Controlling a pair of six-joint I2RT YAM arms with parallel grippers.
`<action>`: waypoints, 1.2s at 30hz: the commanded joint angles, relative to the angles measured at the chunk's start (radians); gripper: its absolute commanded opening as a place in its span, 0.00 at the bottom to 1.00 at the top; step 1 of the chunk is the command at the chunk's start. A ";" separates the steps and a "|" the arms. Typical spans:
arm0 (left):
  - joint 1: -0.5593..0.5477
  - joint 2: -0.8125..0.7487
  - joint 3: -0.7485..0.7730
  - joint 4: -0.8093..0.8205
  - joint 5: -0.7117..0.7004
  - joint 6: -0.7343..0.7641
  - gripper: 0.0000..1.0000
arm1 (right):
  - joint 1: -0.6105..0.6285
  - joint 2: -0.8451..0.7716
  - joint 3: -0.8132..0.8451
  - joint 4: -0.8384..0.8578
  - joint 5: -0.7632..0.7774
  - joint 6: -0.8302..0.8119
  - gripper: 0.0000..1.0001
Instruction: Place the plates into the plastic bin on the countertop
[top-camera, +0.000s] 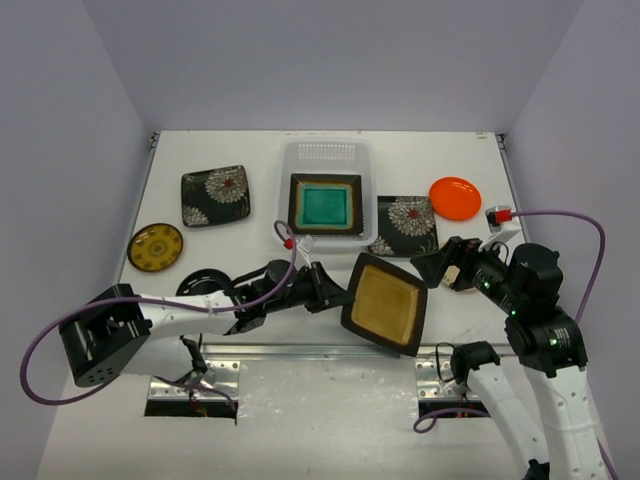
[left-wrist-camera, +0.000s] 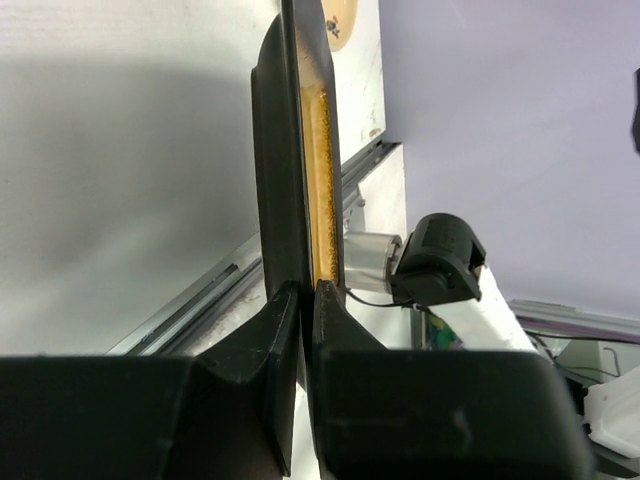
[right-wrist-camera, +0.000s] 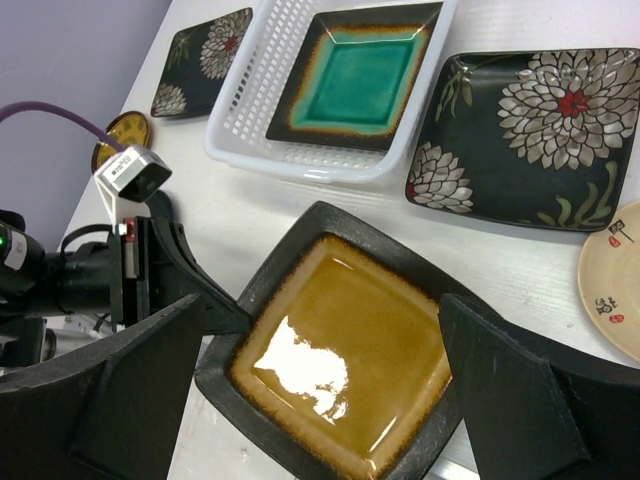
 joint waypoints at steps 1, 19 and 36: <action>0.039 -0.098 0.095 0.148 0.064 -0.046 0.00 | -0.004 0.015 0.051 0.042 0.011 0.003 0.99; 0.534 -0.159 0.410 -0.170 0.211 0.047 0.00 | -0.004 0.064 0.121 0.025 0.034 -0.021 0.99; 0.811 0.422 0.742 -0.077 0.496 0.195 0.00 | -0.004 0.087 0.063 0.054 0.038 -0.049 0.99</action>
